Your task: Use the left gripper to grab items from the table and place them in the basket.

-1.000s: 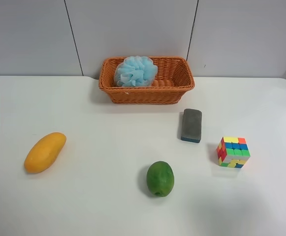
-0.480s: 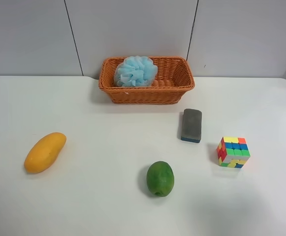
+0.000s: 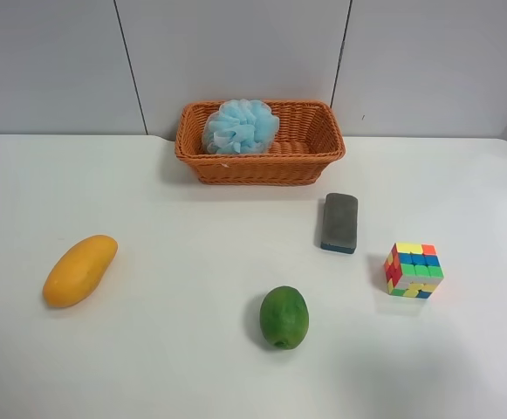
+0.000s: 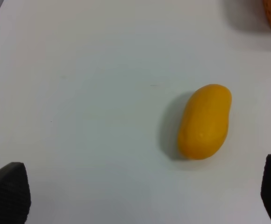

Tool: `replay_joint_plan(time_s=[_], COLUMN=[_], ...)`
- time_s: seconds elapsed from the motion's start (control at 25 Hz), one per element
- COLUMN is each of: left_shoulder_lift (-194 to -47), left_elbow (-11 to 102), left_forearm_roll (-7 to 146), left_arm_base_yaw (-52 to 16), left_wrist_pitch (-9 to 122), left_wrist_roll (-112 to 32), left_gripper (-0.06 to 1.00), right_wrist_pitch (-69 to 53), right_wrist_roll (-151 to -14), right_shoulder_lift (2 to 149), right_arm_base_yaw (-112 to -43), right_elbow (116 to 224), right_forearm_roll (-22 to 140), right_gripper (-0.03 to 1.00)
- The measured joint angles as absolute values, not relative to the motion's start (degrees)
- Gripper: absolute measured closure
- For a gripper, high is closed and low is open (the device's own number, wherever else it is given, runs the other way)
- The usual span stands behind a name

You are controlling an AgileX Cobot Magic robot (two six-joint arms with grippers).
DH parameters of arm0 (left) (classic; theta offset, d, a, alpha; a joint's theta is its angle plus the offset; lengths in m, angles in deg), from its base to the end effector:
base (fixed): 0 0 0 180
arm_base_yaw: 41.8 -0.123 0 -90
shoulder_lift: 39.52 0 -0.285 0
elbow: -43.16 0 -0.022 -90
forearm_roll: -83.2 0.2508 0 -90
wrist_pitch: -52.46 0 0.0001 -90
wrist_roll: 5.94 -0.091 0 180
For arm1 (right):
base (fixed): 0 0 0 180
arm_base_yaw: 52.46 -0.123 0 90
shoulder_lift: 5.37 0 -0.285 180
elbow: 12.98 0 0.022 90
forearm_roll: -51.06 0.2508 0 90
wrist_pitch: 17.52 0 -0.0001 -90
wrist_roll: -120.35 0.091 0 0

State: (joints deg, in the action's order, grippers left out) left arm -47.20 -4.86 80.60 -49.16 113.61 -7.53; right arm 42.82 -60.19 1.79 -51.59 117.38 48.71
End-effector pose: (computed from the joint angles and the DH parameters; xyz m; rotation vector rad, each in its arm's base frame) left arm -0.0060 -0.0044 0.2795 -0.1000 2.0364 0.0437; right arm -0.0041 -0.0032 0.2727 0.0074 2.0444 -0.0645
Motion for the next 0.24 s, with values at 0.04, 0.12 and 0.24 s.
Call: replay_joint_plan(time_s=[0.04,0.12,0.24], left_shoulder_lift=[-47.20,-47.20,-47.20], left_elbow=[-4.86,-4.86,-4.86], left_forearm_roll=[80.60,80.60,80.60], left_arm_base_yaw=[-49.16,-49.16,-49.16], left_wrist_pitch=[113.61,113.61,113.61], left_wrist_roll=[-7.53,-7.53,-7.53], left_gripper=[-0.05,-0.05,-0.05], right_wrist_pitch=[42.82,42.82,42.82], right_wrist_roll=[-60.19,-60.19,-60.19], right_shoulder_lift=[1.79,1.79,1.79], right_arm_base_yaw=[-51.59,-51.59,-51.59], right_elbow=[117.38,117.38,117.38], right_forearm_roll=[48.71,48.71,48.71], right_gripper=[-0.03,-0.03,-0.03])
